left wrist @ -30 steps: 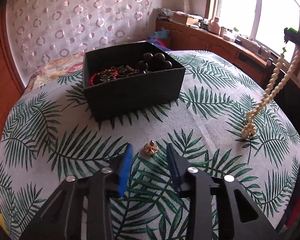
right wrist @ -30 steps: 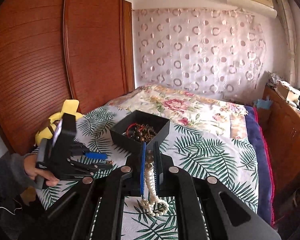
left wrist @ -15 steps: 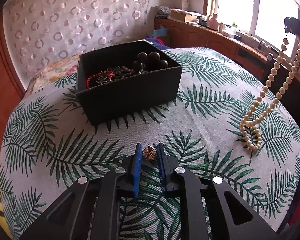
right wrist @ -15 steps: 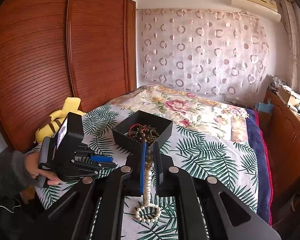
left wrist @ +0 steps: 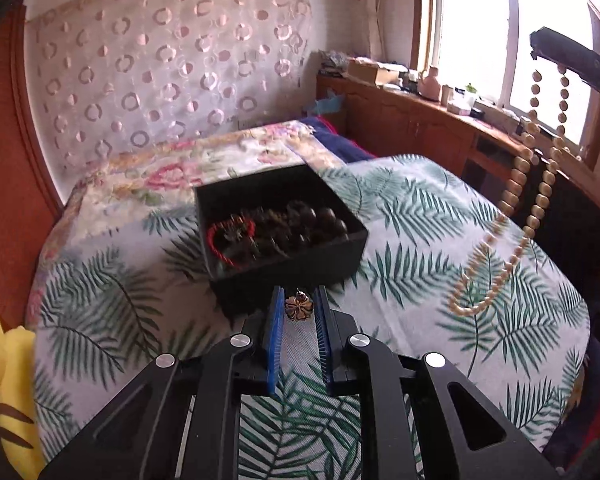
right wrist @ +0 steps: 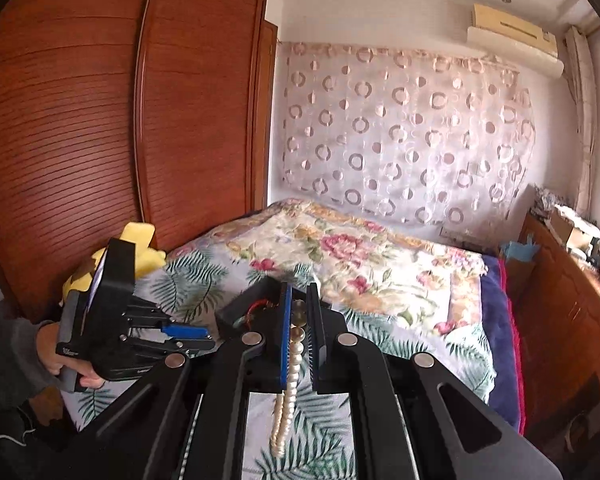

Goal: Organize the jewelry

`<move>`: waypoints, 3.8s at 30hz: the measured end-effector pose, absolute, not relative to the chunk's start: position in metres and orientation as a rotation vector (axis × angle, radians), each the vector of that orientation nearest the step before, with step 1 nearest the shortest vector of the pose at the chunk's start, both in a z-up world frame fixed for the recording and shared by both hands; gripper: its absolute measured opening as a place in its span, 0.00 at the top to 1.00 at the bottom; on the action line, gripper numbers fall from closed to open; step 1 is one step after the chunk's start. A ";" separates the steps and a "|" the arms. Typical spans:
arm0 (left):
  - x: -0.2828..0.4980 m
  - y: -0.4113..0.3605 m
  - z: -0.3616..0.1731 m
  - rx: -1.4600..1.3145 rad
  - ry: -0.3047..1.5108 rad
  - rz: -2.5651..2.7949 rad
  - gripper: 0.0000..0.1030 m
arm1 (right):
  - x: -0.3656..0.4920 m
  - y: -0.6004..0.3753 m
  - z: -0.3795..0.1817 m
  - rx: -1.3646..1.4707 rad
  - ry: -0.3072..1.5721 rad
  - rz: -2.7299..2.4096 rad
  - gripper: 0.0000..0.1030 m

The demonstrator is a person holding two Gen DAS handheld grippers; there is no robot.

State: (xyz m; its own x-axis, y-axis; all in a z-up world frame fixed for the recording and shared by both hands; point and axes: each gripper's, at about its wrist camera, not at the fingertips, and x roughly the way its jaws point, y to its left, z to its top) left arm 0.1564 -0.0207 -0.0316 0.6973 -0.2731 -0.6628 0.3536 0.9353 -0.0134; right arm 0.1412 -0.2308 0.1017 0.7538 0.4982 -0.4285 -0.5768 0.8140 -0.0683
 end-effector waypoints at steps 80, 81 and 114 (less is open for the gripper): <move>0.163 0.000 -0.013 0.055 0.603 -0.118 0.07 | 0.197 -0.193 0.024 -0.059 0.553 0.437 0.02; 0.158 0.001 -0.013 0.051 0.604 -0.114 0.07 | 0.193 -0.195 0.022 -0.050 0.555 0.424 0.02; 0.052 0.013 0.009 -0.006 0.529 -0.047 0.07 | 0.081 -0.220 0.011 0.052 0.435 0.270 0.02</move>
State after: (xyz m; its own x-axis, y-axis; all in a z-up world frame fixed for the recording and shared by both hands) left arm 0.0515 0.0131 0.0091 0.8623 -0.0461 -0.5043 0.0430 0.9989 -0.0178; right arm 0.0813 -0.2202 0.0109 0.8718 0.2692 -0.4092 -0.2469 0.9630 0.1076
